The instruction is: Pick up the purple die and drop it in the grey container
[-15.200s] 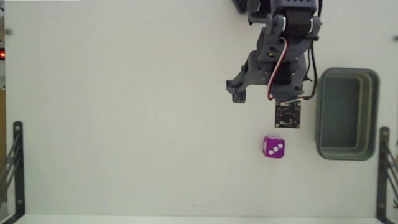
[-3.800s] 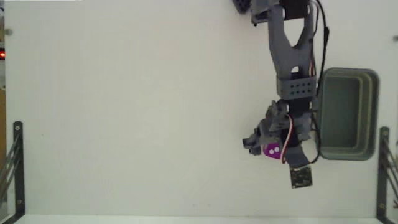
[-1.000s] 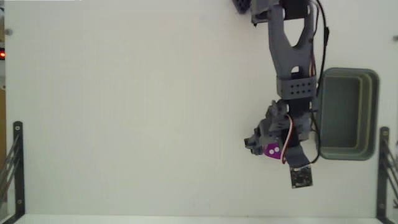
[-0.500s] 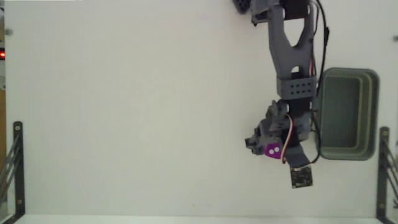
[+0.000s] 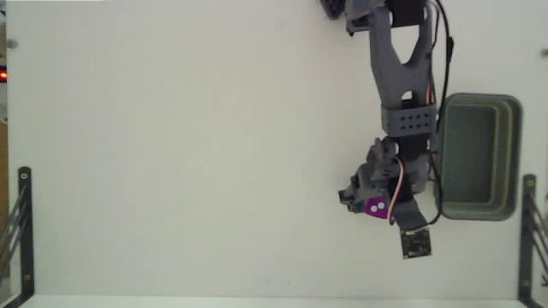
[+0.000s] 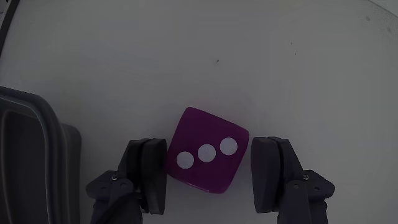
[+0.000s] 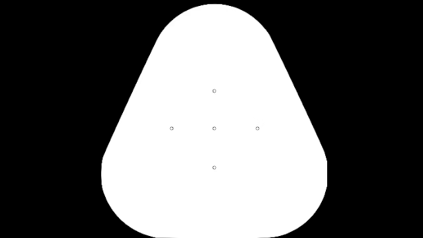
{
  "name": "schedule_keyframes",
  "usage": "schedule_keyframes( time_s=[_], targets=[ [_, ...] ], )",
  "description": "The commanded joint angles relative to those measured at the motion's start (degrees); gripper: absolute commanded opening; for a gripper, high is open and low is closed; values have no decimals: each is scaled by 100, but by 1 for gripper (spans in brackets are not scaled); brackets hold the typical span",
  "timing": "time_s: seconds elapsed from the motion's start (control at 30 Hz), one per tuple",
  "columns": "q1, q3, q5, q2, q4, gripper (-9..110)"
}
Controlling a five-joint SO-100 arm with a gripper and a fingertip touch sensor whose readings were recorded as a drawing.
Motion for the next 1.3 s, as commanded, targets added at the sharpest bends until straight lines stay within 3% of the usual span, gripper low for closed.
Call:
schedule_keyframes(
  time_s=[0.0,1.27],
  targets=[
    [-36,-3,26,212,-59,80],
    [-36,-3,26,212,-59,70]
  ],
)
